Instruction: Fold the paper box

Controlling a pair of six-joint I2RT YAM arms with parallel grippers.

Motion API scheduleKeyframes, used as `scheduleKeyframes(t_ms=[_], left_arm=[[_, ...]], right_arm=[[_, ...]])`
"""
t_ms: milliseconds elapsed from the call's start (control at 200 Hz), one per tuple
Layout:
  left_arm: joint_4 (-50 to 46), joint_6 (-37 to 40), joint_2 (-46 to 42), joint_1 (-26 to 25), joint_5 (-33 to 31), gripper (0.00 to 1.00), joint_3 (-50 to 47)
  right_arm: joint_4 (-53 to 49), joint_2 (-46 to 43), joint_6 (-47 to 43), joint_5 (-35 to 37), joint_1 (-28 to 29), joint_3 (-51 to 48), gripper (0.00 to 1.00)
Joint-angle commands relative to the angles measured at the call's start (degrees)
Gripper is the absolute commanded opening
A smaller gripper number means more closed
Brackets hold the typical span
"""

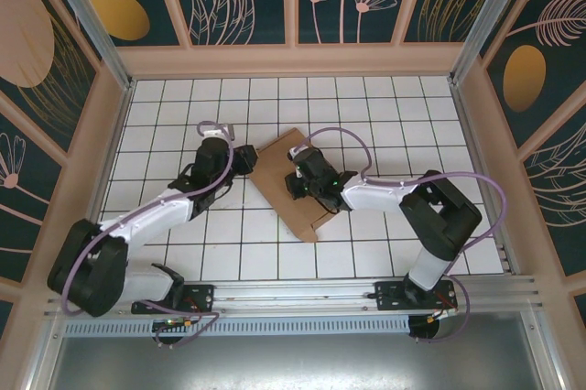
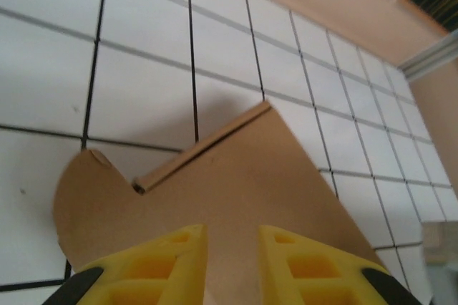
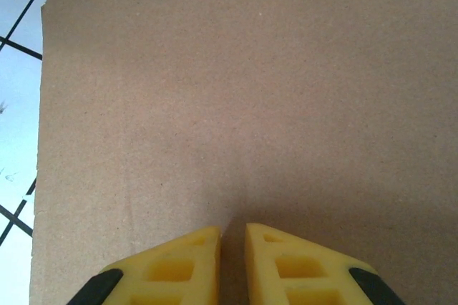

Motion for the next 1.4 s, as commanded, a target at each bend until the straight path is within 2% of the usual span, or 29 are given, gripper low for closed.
scheduleKeyframes(t_ms=[0, 165, 295, 360, 405, 515, 585, 666, 751, 876, 1171, 1396], left_arm=[[-1.4, -1.2, 4.3, -0.2, 5.0, 0.24, 3.3], [-2.6, -3.2, 12.0, -0.2, 10.7, 0.22, 9.0], [-2.4, -4.9, 15.0, -0.3, 16.2, 0.21, 10.4], [-2.8, -6.3, 14.9, -0.3, 17.3, 0.21, 9.4], [-3.3, -7.8, 14.2, -0.3, 17.4, 0.23, 8.3], [-1.8, -14.1, 11.9, -0.3, 20.5, 0.32, 4.1], [-1.4, -17.5, 9.7, -0.3, 21.6, 0.35, 2.0], [-4.2, -20.1, 7.3, -0.4, 20.2, 0.39, 1.5], [-10.9, -22.1, 6.9, -0.4, 18.0, 0.46, 3.4], [-12.4, -26.5, 8.9, -0.5, 21.3, 0.48, 4.4], [-14.7, -29.8, 12.2, -1.1, 20.6, 0.51, 7.7], [-12.8, -28.9, 19.2, -1.2, 20.9, 0.51, 9.5]], right_arm=[[-5.0, -1.4, 1.3, 0.0, 0.0, -3.4, 0.2], [-1.1, -10.9, 2.0, -7.4, -3.0, -4.0, 0.28], [0.3, -15.5, 3.1, -9.7, -6.2, -5.1, 0.48], [-2.4, -15.7, 3.8, -11.1, -8.4, -4.0, 0.51], [-5.2, -15.7, 3.5, -9.3, -9.2, -3.4, 0.51], [-16.0, -12.8, 1.1, 0.6, -10.2, 2.0, 0.57], [-18.6, -10.9, -1.3, 4.5, -11.2, 4.3, 0.7], [-19.5, -8.3, -3.5, 4.8, -12.8, 5.8, 0.78], [-21.2, -4.3, -5.6, 2.0, -13.8, 8.4, 0.78], [-20.4, -1.6, -4.7, -2.2, -13.7, 9.1, 0.78], [-21.6, 2.6, -3.3, 1.3, -13.5, 8.1, 0.77], [-21.2, 3.4, -2.8, -0.6, -13.2, 7.1, 0.77]])
